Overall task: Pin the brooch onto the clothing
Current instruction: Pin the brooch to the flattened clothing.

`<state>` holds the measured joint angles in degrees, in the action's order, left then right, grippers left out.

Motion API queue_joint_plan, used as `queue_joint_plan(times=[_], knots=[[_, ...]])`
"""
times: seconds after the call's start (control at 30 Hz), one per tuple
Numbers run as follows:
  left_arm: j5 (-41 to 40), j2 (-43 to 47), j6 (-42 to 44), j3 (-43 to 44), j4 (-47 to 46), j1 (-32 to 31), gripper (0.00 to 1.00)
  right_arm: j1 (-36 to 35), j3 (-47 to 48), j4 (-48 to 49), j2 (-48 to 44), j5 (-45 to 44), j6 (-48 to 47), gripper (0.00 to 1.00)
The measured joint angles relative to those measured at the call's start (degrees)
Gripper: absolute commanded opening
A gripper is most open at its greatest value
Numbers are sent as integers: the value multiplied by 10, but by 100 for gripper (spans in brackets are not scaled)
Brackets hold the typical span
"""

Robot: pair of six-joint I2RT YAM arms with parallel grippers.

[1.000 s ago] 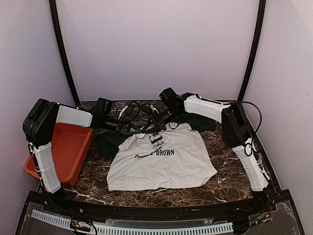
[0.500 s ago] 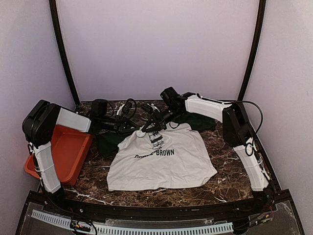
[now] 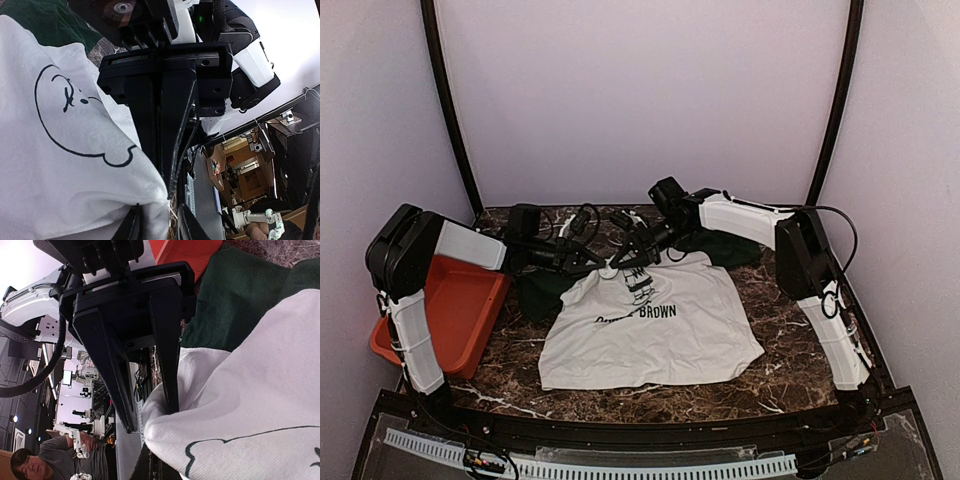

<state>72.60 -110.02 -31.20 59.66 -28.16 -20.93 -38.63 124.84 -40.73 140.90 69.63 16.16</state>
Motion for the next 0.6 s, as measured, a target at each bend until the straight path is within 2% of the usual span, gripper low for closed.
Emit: queue_joint_plan(times=[0.4, 0.6], knots=[[0, 0, 5, 2, 6, -2, 27, 0, 0, 0, 0, 0, 4, 0], [3, -4, -61, -7, -75, -3, 27, 0, 0, 7, 0, 3, 4, 0]])
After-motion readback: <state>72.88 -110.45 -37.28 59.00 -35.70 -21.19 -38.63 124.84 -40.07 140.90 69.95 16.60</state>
